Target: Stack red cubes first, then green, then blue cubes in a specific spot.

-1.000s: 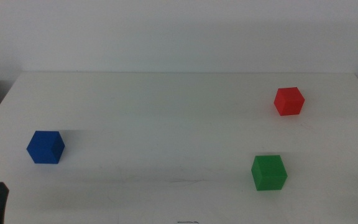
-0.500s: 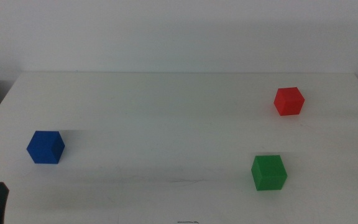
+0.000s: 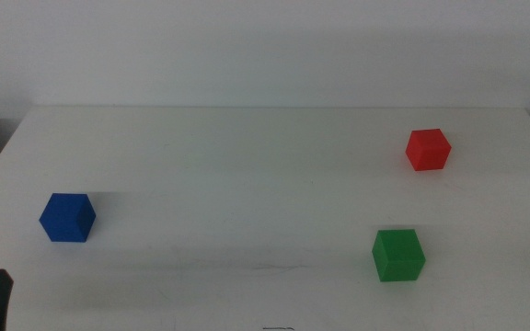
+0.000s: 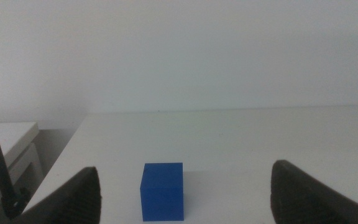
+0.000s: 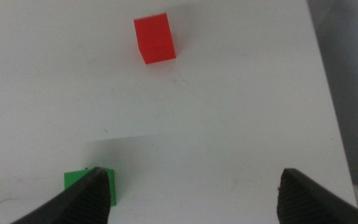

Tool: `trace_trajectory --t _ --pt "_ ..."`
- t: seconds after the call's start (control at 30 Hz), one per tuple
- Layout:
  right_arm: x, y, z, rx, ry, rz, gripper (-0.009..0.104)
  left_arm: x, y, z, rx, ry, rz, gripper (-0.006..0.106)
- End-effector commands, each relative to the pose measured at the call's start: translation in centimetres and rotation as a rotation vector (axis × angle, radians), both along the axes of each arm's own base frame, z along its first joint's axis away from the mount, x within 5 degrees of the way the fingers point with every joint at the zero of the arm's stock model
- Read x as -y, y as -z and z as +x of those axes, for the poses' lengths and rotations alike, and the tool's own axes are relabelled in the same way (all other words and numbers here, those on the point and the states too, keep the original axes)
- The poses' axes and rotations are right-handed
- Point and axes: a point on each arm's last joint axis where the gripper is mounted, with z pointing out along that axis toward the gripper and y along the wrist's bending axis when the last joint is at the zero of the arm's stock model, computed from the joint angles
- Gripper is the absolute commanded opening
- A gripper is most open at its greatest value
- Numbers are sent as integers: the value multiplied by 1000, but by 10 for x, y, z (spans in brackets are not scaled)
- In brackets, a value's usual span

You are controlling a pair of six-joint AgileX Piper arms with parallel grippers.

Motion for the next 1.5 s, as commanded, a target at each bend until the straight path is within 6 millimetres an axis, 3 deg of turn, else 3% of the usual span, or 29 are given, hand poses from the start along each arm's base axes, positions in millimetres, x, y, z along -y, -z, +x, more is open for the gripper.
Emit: trace_trajectory --t 0.0,0.13,0.37,0.67,0.83,1.07,1.47 --pt "2 -15 23 33 -2 -10 85 0 -9 -2 105 3 -8 94" --pt "2 -7 70 -6 -5 -9 85 0 -9 -2 105 3 -8 94" --pt "-8 23 142 -92 -63 -5 85 0 -9 -2 105 3 -8 94" --pt "-32 75 206 -152 -154 -56 85 0 -9 -2 105 3 -8 94" --pt "-40 100 237 -103 -165 -86 85 0 -9 -2 105 3 -8 94" --pt "-42 139 263 -73 -165 -90 85 0 -9 -2 105 3 -8 94" --pt "-43 173 273 -124 -168 -90 82 0 -9 -2 105 3 -8 94"
